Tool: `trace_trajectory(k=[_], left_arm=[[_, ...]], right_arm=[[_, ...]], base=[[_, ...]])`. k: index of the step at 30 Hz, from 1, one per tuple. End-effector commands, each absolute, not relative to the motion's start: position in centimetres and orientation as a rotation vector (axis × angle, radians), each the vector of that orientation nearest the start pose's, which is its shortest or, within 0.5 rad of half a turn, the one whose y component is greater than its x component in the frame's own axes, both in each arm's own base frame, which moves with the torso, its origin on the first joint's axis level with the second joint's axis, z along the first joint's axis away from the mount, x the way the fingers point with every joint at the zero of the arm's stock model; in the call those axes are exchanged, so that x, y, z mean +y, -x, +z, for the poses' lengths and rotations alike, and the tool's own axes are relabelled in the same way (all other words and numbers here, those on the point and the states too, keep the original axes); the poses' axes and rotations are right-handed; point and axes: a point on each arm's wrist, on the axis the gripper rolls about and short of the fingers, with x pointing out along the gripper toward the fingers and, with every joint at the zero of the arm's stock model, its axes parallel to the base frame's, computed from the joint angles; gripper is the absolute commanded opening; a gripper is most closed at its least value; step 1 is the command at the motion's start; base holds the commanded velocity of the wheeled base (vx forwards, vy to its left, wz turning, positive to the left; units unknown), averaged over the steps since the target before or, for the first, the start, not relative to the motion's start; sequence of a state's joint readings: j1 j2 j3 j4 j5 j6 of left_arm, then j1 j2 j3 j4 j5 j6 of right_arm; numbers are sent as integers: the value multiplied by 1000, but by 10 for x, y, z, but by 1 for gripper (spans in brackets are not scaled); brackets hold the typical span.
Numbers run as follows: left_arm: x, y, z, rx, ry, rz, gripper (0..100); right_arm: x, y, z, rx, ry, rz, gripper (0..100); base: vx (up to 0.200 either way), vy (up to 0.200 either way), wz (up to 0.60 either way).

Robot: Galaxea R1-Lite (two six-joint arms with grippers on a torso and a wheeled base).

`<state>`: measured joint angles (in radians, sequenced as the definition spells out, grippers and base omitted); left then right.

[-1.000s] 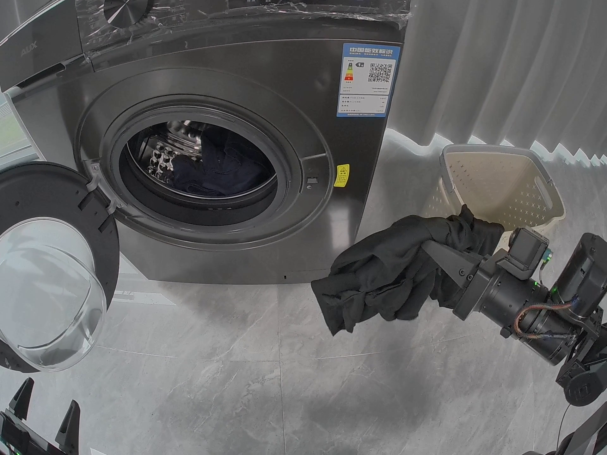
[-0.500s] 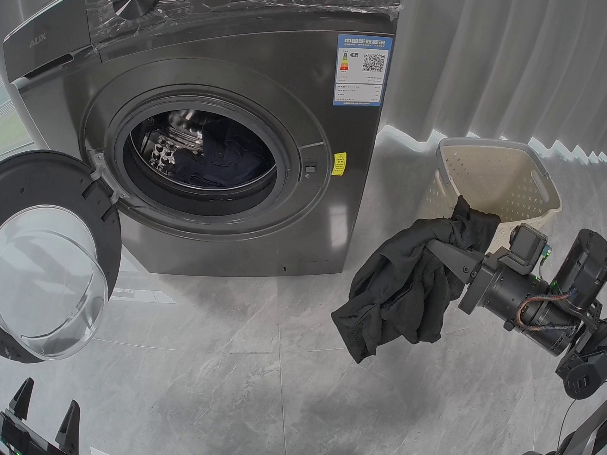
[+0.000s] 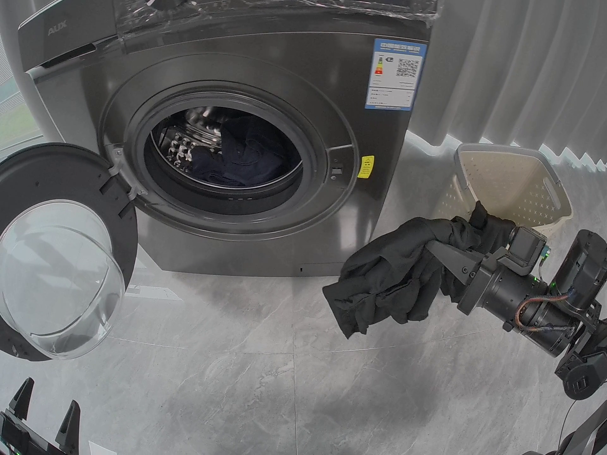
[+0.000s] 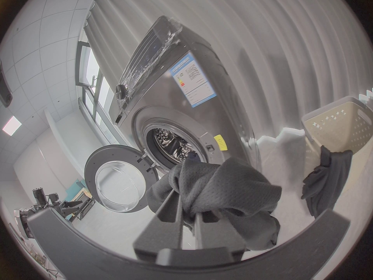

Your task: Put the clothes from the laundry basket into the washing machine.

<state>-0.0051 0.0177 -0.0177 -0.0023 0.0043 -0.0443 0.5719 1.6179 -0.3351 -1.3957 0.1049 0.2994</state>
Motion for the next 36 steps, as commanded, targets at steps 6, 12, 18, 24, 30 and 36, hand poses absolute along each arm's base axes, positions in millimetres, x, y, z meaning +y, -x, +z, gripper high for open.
trace_trajectory(k=[6,12,18,24,30,36], left_arm=[[0,22,76,6,46,0,100],[0,22,76,6,48,2,100],[0,22,77,5,48,3,100],[0,22,76,5,48,3,100],[0,22,77,3,46,2,100],[0,22,77,3,44,3,100]], right_arm=[[133,-199,165,-9,-313,692,0],[135,-196,161,-11,-281,641,0],[144,-191,164,-27,-283,563,0],[143,-190,161,-35,-241,501,0],[144,-192,163,-46,-238,476,0],[140,-193,162,-40,-232,459,0]], base=[[0,100,0],[0,100,0],[0,0,0],[0,0,0],[0,0,0],[0,200,0]])
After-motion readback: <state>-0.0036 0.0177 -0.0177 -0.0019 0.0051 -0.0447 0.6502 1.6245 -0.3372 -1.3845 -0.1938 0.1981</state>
